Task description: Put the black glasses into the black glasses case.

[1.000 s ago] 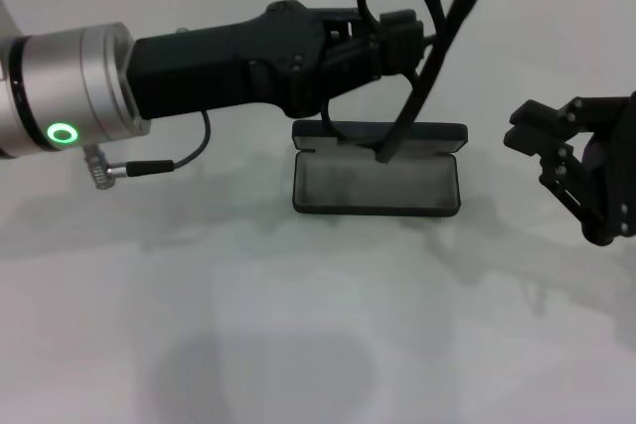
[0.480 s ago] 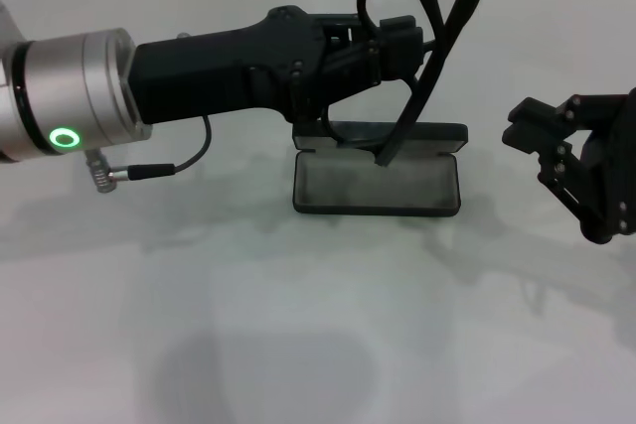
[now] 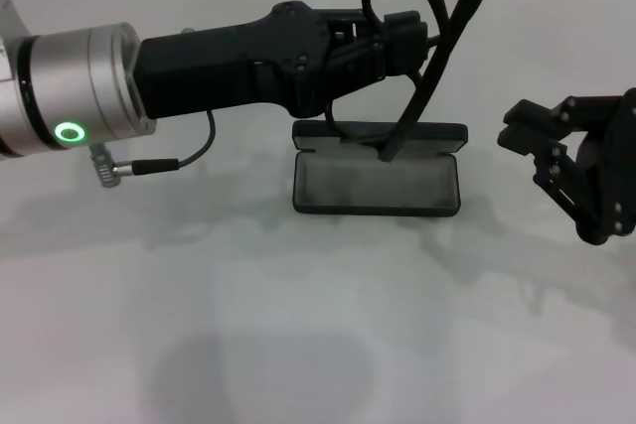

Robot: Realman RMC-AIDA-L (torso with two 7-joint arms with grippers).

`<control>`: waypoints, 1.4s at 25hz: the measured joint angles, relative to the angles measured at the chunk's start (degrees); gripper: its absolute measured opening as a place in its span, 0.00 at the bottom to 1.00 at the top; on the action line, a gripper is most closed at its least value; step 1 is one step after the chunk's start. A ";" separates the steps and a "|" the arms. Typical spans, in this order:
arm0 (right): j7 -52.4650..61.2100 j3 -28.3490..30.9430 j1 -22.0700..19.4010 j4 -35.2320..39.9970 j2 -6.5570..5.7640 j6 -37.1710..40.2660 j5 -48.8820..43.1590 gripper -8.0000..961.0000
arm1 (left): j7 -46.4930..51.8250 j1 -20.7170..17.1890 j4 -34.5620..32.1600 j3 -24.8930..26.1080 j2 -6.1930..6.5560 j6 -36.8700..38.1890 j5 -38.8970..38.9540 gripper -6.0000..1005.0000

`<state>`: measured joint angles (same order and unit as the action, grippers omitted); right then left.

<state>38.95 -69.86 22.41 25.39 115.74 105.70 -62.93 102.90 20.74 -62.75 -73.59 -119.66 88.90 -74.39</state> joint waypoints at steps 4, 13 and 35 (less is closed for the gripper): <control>-0.10 0.28 -0.55 -0.15 -0.10 -0.03 -0.16 0.10 | -2.20 -0.28 0.00 -0.04 0.18 1.55 -0.16 0.12; -0.19 5.62 -5.37 -0.18 -0.43 1.26 -0.01 0.10 | -10.43 -2.57 -0.43 -0.34 -0.08 3.12 -3.97 0.12; 0.88 20.87 -11.89 -1.11 -1.81 4.17 -0.01 0.10 | 18.87 -17.07 -51.56 -37.89 -0.26 -27.40 -63.29 0.13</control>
<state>39.83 -48.98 10.51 24.29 113.92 109.87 -62.94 121.77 3.68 -114.31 -111.48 -119.92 61.50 -137.68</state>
